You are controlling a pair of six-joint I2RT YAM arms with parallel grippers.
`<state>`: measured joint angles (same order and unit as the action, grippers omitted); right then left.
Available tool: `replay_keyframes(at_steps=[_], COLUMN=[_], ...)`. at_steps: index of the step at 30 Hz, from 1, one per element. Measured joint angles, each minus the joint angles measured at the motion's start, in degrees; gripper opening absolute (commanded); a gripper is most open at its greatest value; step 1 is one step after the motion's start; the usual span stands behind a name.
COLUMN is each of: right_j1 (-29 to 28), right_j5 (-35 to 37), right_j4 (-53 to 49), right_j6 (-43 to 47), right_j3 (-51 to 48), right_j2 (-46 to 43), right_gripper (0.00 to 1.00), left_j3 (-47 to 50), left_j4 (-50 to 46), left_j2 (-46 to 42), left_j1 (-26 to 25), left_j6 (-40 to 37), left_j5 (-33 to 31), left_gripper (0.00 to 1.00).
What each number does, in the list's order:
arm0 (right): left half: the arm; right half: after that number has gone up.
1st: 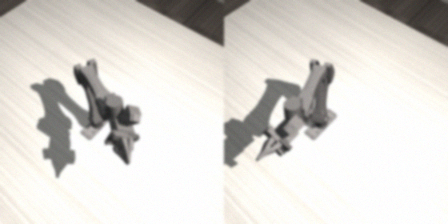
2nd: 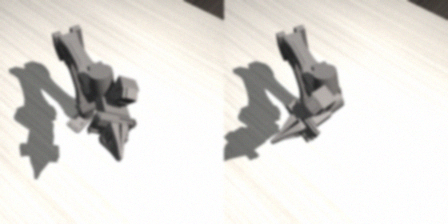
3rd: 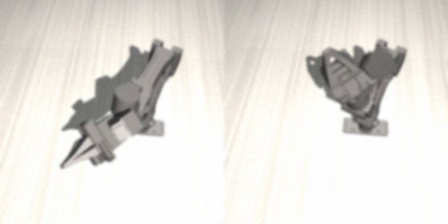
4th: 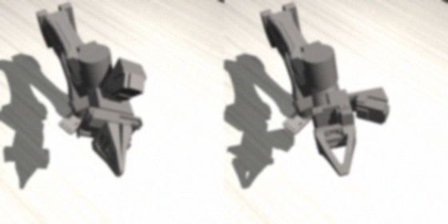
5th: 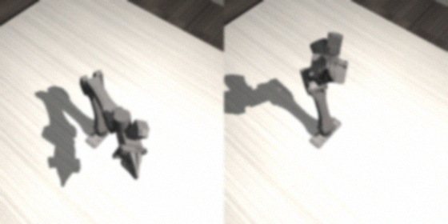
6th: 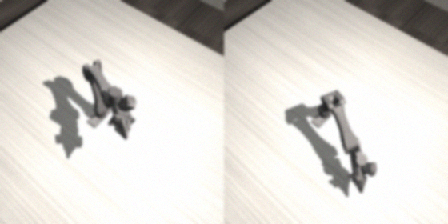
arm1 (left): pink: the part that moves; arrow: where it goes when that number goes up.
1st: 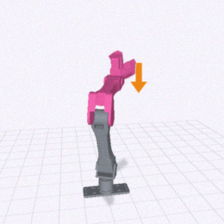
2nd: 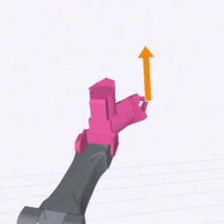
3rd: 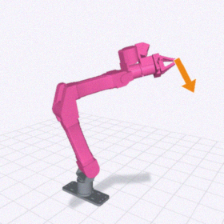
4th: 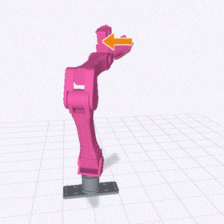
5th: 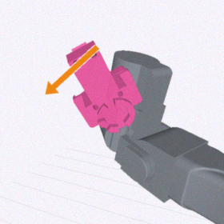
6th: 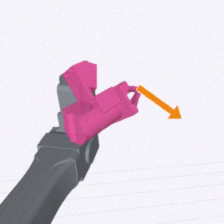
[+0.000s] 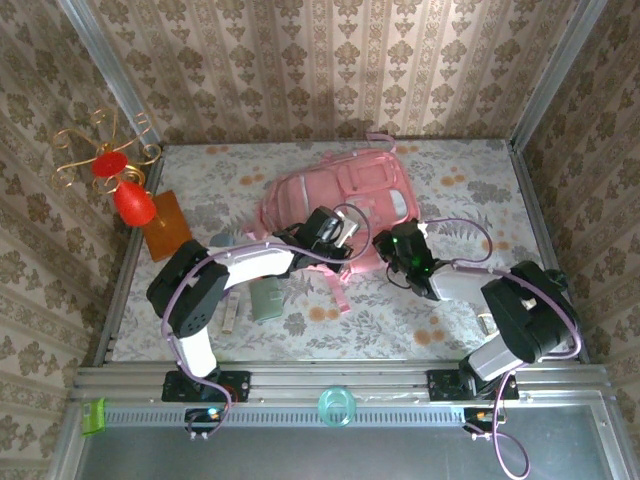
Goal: Pack the student bag
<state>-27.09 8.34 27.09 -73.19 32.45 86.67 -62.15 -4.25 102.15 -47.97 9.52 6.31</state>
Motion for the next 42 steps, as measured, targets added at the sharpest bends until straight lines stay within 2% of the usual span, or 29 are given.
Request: replay_keyframes(at_steps=[7, 14, 19, 28, 35, 41, 42], right_j1=[-0.79, -1.36, -2.12, -4.83, -5.46, -5.44, -5.44], right_j5=[3.10, 3.54, 3.61, 7.39, 8.85, 9.49, 9.51], right_j4=[-0.74, -0.37, 3.96, 7.65, 7.41, 7.45, 7.45], right_j6=[4.39, 7.10, 8.37, 8.76, 8.72, 8.70, 8.66], right_j3=[-2.08, -2.19, -4.37, -5.31, -5.31, -5.31, -5.31], right_j2=[-4.52, -6.78, -6.78, -5.03, -5.03, -5.03, -5.03], right_gripper=[0.00, 0.00, 0.00, 0.00, 0.00, 0.00, 0.00], left_j3=[-0.61, 0.57, 1.11, -0.24, -0.35, -0.17, -0.17], left_j4=[-0.87, 0.11, 0.61, -1.31, -0.66, 0.20, 0.26], left_j2=[-0.98, -3.23, -3.32, -0.22, 0.61, 1.42, 1.42], left_j1=[0.02, 3.74, 4.72, 4.13, 2.80, 2.19, 2.16], left_j6=[-1.62, -1.62, -1.51, -0.15, 3.96, 6.64, 6.91], left_j5=[2.32, 11.19, 14.53, 12.59, 10.12, 9.29, 9.29], left_gripper=[0.00, 0.00, 0.00, 0.00, 0.18, 0.21, 0.19])
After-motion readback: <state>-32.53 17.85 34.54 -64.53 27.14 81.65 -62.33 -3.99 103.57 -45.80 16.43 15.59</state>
